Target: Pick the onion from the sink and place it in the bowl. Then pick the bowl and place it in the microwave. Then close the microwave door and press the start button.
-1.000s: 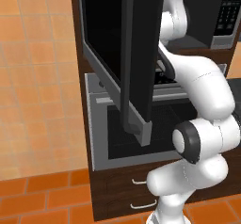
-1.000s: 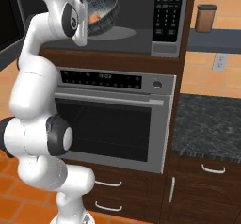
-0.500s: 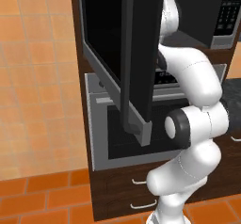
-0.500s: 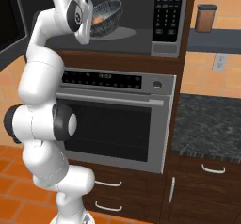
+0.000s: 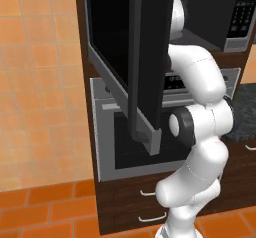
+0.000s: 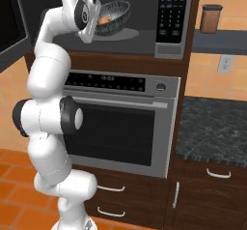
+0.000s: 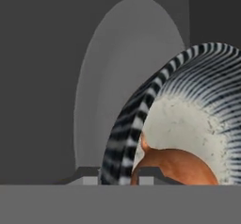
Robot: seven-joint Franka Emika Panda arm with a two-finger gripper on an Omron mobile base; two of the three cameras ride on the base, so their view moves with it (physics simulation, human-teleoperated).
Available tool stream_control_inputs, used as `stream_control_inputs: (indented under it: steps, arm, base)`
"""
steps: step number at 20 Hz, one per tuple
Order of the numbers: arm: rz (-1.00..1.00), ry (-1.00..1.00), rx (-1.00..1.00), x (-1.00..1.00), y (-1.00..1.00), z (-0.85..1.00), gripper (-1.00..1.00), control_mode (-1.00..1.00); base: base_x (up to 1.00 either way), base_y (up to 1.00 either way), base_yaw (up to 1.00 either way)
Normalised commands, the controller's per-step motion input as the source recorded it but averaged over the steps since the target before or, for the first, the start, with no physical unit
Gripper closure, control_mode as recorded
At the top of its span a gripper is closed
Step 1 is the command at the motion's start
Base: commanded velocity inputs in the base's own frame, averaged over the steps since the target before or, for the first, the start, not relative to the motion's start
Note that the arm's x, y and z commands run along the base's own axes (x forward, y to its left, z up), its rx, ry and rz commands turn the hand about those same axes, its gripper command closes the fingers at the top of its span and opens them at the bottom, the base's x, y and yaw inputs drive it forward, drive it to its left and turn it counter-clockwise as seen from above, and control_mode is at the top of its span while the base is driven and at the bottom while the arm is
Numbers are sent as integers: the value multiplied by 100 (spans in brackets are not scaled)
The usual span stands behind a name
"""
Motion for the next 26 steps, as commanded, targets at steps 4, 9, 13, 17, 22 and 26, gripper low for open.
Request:
stream_control_inputs:
  steps: [4,9,13,17,22,26]
  arm:
    - [0,-7,8,0,0,-1,-100,-100]
    - [-2,-17,7,-23,0,1,-100,-100]
    - [0,-37,1,-99,5,1,-100,-100]
    - [0,-39,0,-100,0,-3,-100,-100]
    - [1,-21,0,-100,1,-7,-100,-100]
    - [0,7,-9,-100,39,-79,-100,-100]
  base:
    - [0,0,0]
    - [0,0,0]
    - [0,0,0]
    - [0,0,0]
    - [0,0,0]
    - [0,0,0]
